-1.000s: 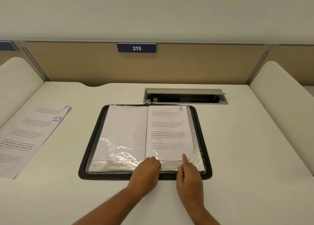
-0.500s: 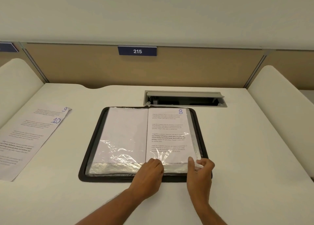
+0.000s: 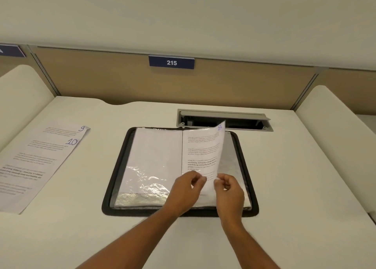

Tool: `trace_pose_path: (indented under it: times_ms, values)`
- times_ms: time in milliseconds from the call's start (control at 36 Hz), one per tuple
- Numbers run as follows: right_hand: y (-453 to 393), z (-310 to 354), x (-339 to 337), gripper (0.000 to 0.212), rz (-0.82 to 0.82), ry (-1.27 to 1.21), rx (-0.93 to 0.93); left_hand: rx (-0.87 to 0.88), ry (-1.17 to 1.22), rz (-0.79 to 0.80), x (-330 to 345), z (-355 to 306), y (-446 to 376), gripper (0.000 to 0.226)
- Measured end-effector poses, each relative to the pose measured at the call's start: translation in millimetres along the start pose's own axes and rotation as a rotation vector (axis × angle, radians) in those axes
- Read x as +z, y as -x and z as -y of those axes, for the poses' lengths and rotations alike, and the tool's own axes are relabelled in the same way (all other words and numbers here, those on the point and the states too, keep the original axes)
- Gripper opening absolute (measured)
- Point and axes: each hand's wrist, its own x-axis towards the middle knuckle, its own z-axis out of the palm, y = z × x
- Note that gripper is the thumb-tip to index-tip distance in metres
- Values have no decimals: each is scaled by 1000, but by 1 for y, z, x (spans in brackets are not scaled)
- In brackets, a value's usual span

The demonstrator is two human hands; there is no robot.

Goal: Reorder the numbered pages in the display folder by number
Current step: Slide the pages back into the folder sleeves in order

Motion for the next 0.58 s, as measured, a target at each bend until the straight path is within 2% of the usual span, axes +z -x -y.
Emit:
trace_pose_path:
  times_ms: [139, 250, 389, 500, 583]
  values:
    - [25, 15, 34, 15, 124, 130, -201, -41, 108, -72, -31, -12, -4, 29]
    - [42, 17, 58, 11, 215, 204, -345, -90, 105, -138, -51, -3, -7, 34]
    - [54, 10, 79, 11, 309, 256, -508, -162, 92, -237, -78, 18, -6, 22]
    - [56, 8, 87, 15, 289, 255, -583, -232, 89, -301, -101, 36, -2, 25]
    - [51, 2, 93, 16, 263, 322, -550, -277, 75, -344, -118, 49, 1, 25]
